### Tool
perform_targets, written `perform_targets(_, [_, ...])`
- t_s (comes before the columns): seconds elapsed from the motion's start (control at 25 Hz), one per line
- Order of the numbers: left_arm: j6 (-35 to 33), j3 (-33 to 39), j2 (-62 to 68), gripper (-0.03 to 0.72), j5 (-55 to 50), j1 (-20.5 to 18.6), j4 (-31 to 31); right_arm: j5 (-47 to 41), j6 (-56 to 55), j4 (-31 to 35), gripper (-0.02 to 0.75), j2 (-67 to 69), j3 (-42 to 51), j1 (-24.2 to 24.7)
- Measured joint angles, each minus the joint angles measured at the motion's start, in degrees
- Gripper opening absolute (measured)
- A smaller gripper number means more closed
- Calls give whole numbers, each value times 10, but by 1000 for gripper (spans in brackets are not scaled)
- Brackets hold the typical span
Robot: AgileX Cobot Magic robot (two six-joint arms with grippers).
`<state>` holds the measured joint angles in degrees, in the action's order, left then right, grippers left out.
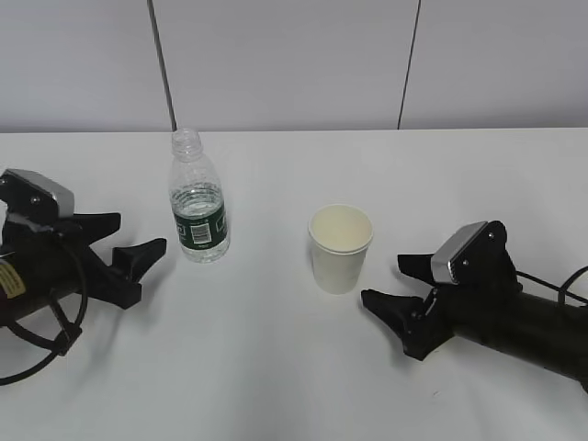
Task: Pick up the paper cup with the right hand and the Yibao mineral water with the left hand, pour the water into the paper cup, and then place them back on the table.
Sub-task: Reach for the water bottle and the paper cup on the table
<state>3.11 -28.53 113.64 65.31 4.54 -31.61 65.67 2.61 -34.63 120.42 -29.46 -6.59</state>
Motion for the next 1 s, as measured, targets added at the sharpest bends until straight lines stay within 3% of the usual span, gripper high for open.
perform_targets(0.24, [0, -3, 22, 505, 1, 46, 42, 0, -29, -24, 587, 29, -40, 0])
perform_targets(1.0, [0, -3, 39, 505, 0, 49, 64, 0, -56, -116, 587, 63, -140, 0])
